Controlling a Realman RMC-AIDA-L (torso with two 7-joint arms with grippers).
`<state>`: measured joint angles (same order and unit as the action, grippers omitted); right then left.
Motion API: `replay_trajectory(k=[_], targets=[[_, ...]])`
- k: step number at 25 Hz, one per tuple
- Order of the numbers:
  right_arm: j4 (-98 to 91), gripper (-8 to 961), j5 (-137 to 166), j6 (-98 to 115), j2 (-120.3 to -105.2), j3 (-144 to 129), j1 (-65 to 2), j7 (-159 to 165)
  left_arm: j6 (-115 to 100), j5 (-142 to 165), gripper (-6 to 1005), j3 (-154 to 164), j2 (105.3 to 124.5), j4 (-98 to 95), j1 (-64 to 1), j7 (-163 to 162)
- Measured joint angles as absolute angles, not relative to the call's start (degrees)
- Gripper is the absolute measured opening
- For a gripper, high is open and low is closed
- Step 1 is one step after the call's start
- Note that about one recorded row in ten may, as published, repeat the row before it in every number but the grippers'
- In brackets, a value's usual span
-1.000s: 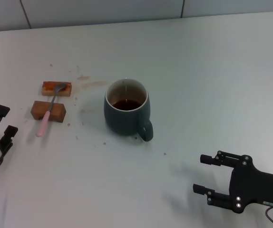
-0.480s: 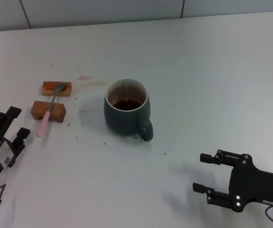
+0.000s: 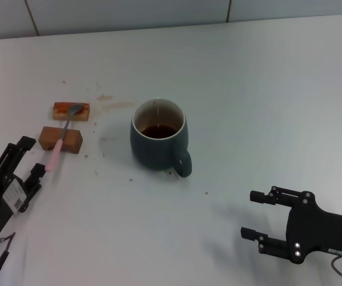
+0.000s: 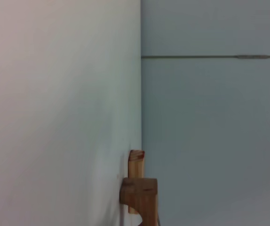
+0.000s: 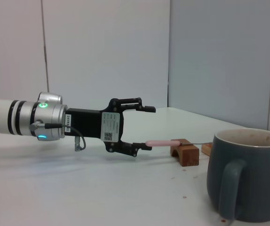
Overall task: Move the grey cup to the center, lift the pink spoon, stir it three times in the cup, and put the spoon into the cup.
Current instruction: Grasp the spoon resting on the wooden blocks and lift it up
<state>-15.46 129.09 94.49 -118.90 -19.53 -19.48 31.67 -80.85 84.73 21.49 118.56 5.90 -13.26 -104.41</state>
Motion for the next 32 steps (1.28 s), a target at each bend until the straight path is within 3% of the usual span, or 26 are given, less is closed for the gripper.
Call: replay_trajectory(k=[32], targets=[[-15.10,672,129.02,93.89,-118.91,-19.62,-19.95,31.65,-77.62,84.73,828,21.86,119.05,7.59,-15.99,-106.00]])
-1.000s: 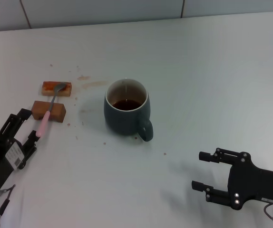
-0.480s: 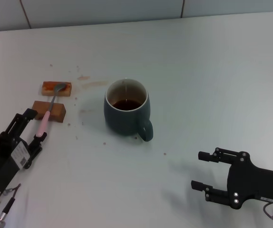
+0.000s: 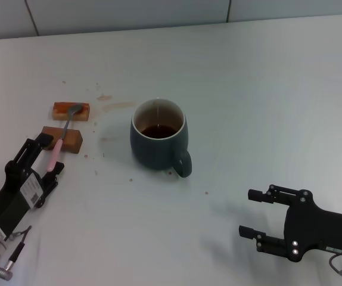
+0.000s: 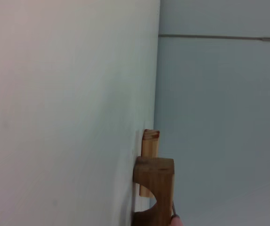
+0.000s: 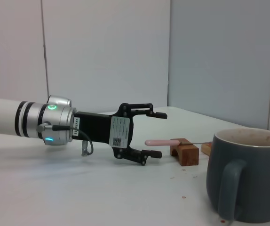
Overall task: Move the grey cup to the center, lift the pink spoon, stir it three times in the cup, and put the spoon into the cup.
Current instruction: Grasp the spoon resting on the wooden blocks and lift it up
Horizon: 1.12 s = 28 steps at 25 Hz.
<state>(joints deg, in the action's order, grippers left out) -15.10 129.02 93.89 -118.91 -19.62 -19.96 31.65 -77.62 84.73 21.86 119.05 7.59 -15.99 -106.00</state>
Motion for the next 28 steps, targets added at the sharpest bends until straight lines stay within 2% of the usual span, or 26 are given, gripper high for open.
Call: replay_trajectory(k=[10,26,28], targets=[[-15.21,671,129.02,93.99,-118.91,-19.56,-20.11,32.42,-76.99,84.61,829,21.62,119.11,7.65,-17.15,-105.80],[-15.38,671,129.02,93.95,-118.92,-19.42,-20.57,32.98,-75.49,84.54,735,21.62,119.01,8.18,-17.62,-106.34],[-15.39,671,129.02,93.92,-118.92,-19.42,-20.70,33.03,-75.43,84.57,630,21.62,119.01,8.17,-17.69,-106.34]])
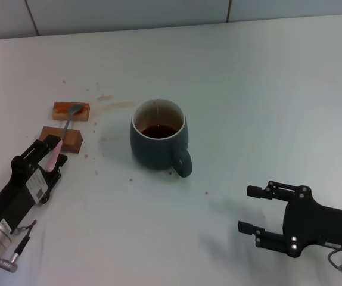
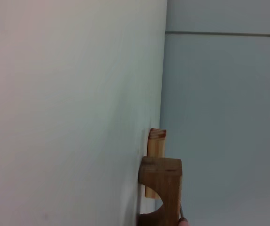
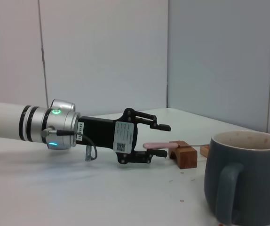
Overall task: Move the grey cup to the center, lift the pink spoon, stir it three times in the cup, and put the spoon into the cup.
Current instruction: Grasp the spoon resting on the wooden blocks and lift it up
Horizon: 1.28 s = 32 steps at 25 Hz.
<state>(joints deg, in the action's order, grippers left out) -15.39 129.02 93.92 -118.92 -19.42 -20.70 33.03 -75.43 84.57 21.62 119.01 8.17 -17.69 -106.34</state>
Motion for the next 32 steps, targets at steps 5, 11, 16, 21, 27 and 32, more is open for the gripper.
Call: replay_trajectory(k=[5,11,16,21,27,32], targets=[[-15.38,671,129.02,93.89,-118.92,-19.42,-20.90,33.09,-75.19,84.64,489,21.62,119.00,8.18,-17.76,-106.34],[-15.33,671,129.02,93.86,-118.92,-19.42,-20.92,33.17,-74.55,84.70,401,21.79,118.92,8.18,-17.76,-106.63],[-15.29,671,129.02,93.86,-118.92,-19.42,-20.92,33.53,-74.10,84.73,349,21.95,118.91,8.18,-17.76,-106.95],[-15.36,671,129.02,93.87,-118.92,-19.42,-20.92,33.79,-74.08,84.73,307,22.04,118.91,8.06,-17.86,-106.96],[-15.29,670,129.02,93.87,-118.91,-19.42,-20.92,33.81,-73.95,84.72,274,22.06,118.82,7.72,-17.94,-106.58],[-15.18,670,129.02,93.87,-118.92,-19.42,-20.92,33.88,-73.66,84.72,174,22.06,118.82,7.60,-18.11,-106.43]])
